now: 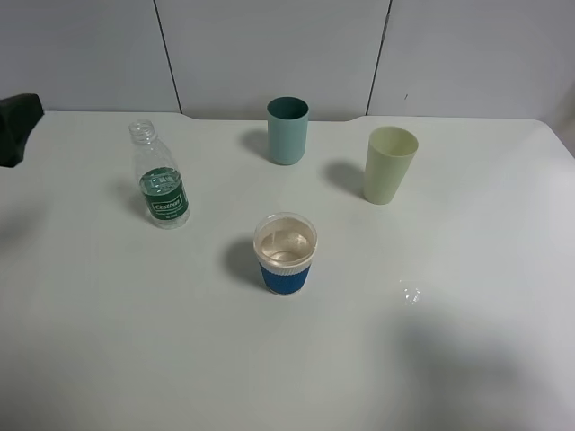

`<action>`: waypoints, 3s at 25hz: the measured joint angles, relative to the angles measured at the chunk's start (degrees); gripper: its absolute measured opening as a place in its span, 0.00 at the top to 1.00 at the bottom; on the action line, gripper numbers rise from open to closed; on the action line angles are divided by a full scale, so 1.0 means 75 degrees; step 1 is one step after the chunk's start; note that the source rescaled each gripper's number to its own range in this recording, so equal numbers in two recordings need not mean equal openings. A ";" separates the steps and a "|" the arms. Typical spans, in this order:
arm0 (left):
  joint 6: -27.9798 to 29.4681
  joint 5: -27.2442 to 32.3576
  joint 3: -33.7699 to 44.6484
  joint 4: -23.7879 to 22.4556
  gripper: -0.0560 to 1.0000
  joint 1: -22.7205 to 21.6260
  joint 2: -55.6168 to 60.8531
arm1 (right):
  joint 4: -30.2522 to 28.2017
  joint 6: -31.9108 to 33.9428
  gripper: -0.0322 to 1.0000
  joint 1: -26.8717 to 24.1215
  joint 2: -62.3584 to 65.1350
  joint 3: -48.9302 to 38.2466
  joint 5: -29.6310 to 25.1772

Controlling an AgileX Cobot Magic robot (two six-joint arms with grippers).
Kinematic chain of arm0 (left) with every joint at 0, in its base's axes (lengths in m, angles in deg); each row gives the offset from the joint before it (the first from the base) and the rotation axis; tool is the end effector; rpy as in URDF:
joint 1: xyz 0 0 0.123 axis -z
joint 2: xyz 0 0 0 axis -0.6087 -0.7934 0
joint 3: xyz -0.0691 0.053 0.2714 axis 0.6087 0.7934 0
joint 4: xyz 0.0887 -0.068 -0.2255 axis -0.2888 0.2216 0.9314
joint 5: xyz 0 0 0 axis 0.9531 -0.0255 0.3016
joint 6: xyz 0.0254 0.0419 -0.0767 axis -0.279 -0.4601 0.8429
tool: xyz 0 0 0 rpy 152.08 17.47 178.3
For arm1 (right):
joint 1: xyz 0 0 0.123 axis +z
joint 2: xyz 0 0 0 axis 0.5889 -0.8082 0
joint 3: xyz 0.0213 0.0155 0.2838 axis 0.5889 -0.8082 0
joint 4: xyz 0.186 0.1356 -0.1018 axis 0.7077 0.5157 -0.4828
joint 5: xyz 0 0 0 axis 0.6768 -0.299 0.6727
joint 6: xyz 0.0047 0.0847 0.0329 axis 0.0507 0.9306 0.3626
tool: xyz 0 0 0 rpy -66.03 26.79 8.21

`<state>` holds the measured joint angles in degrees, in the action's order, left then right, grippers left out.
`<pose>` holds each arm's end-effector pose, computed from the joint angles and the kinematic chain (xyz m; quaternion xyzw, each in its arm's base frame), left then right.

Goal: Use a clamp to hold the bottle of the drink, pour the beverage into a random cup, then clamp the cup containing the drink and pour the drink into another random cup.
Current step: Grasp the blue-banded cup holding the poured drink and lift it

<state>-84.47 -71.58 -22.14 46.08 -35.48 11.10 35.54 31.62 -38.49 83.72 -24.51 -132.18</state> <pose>0.1694 -0.0140 0.2382 0.0630 0.7310 -0.0263 0.6789 0.0012 -0.0204 0.2801 0.1469 0.8539 -0.0663 0.4948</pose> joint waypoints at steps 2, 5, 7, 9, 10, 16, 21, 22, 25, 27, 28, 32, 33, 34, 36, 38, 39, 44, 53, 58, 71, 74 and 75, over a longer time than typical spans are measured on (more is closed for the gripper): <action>0.0000 0.0972 -0.0330 0.0023 0.00 0.0000 0.0510 | 0.0000 0.0000 0.05 0.0000 0.0000 0.0000 0.0000; 0.0000 0.2500 -0.0880 0.0204 0.00 0.0000 0.1357 | 0.0000 0.0000 0.05 0.0000 0.0000 0.0000 0.0000; 0.0000 0.3378 -0.1225 0.0331 0.00 0.0000 0.1880 | 0.0000 0.0000 0.05 0.0000 0.0000 0.0000 0.0000; 0.0000 0.3760 -0.1376 0.0396 0.00 0.0000 0.2086 | 0.0000 0.0000 0.05 0.0000 0.0000 0.0000 0.0000; 0.0000 0.4279 -0.1584 0.0449 0.00 0.0000 0.2334 | 0.0000 0.0000 0.05 0.0000 0.0000 0.0000 0.0000; 0.0000 0.6631 -0.2359 0.0549 0.00 0.0000 0.3544 | 0.0000 0.0000 0.05 0.0000 0.0000 0.0000 0.0000; 0.0000 0.8354 -0.2751 0.0570 0.00 0.0000 0.4500 | 0.0000 0.0000 0.05 0.0000 0.0000 0.0000 0.0000; 0.0000 0.8611 -0.2777 0.0570 0.00 0.0000 0.4709 | 0.0000 0.0000 0.05 0.0000 0.0000 0.0000 0.0000; 0.0000 0.9680 -0.2821 0.0621 0.00 0.0000 0.5347 | 0.0000 0.0000 0.05 0.0000 0.0000 0.0000 0.0000; 0.0000 1.0227 -0.2827 0.0712 0.00 0.0000 0.5737 | 0.0000 0.0000 0.05 0.0000 0.0000 0.0000 0.0000; 0.0000 1.0906 -0.2827 0.0737 0.00 0.0000 0.6211 | 0.0000 0.0000 0.05 0.0000 0.0000 0.0000 0.0000; 0.0000 1.1383 -0.2827 0.0720 0.00 0.0000 0.6577 | 0.0000 0.0000 0.05 0.0000 0.0000 0.0000 0.0000; 0.0000 1.1685 -0.2827 0.0666 0.00 0.0000 0.6757 | 0.0000 0.0000 0.05 0.0000 0.0000 0.0000 0.0000; 0.0000 1.1879 -0.2827 0.0615 0.00 0.0000 0.6866 | 0.0000 0.0000 0.05 0.0000 0.0000 0.0000 0.0000; 0.0000 1.2301 -0.2827 0.0506 0.00 0.0000 0.7033 | 0.0000 0.0000 0.05 0.0000 0.0000 0.0000 0.0000; 0.0000 1.2523 -0.2816 0.0419 0.00 0.0000 0.7133 | 0.0000 0.0000 0.05 0.0000 0.0000 0.0000 0.0000; 0.0000 1.2579 -0.2757 0.0368 0.00 0.0000 0.7154 | 0.0000 0.0000 0.05 0.0000 0.0000 0.0000 0.0000; 0.0000 1.2620 -0.2397 0.0419 0.00 0.0000 0.7153 | 0.0000 0.0000 0.05 0.0000 0.0000 0.0000 0.0000; 0.0000 1.2310 -0.2195 0.0557 0.00 0.0000 0.7153 | 0.0000 0.0000 0.05 0.0000 0.0000 0.0000 0.0000; 0.0000 1.2310 -0.2195 0.0557 0.00 0.0000 0.7153 | 0.0000 0.0000 0.05 0.0000 0.0000 0.0000 0.0000; 0.0000 1.2305 -0.2195 0.0557 0.00 0.0000 0.7153 | 0.0000 0.0000 0.05 0.0000 0.0000 0.0000 0.0000; 0.0000 1.2305 -0.2195 0.0557 0.00 0.0000 0.7153 | 0.0000 0.0000 0.05 0.0000 0.0000 0.0000 0.0000; 0.0000 1.2305 -0.2195 0.0557 0.00 0.0000 0.7153 | 0.0000 0.0000 0.05 0.0000 0.0000 0.0000 0.0000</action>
<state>-84.47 20.71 -38.61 50.26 -35.48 64.75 35.54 31.62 -38.49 83.72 -24.51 -132.18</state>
